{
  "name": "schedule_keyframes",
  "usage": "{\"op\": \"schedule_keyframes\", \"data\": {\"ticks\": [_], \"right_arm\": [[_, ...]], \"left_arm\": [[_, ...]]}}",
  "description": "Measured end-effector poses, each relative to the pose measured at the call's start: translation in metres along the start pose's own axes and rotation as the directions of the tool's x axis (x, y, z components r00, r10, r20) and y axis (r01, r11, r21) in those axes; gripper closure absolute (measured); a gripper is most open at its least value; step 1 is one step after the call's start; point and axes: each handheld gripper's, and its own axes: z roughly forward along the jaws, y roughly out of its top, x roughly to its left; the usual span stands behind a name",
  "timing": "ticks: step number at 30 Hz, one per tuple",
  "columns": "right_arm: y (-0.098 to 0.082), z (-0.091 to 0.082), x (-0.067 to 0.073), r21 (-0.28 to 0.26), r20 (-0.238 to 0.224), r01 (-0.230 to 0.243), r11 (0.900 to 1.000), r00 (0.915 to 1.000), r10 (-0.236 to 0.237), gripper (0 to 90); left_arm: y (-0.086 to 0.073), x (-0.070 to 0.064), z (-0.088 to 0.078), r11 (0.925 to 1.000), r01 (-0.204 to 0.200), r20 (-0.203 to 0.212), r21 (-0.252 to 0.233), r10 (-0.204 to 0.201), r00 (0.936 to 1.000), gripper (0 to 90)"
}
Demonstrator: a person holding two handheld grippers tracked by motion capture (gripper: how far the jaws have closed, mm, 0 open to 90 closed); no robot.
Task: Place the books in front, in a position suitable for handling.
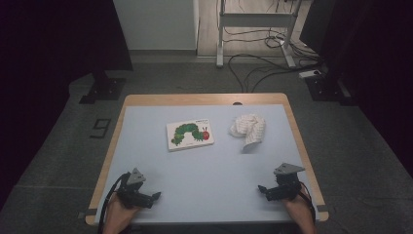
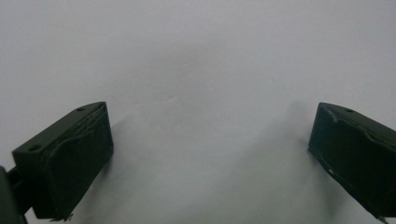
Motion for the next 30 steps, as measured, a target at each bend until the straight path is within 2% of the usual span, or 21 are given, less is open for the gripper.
{"op": "schedule_keyframes", "data": {"ticks": [5, 8, 30], "right_arm": [[0.000, 0.000, 0.000, 0.000, 0.000, 0.001, 1.000, 1.0000, -0.001, 0.0], [0.000, 0.000, 0.000, 0.000, 0.000, 0.000, 1.000, 1.0000, 0.000, 0.0], [0.001, 0.000, 0.000, 0.008, -0.004, -0.012, 1.000, 0.9999, 0.012, 0.0]], "left_arm": [[0.009, 0.003, 0.007, 1.0000, 0.000, -0.002, 0.002, 0.000, 1.0000, 0.0], [0.012, 0.003, 0.011, 0.9999, 0.016, -0.018, 0.000, -0.016, 0.9997, 0.0], [0.011, 0.003, 0.011, 0.9999, 0.013, -0.024, -0.006, -0.014, 0.9996, 0.0]]}}
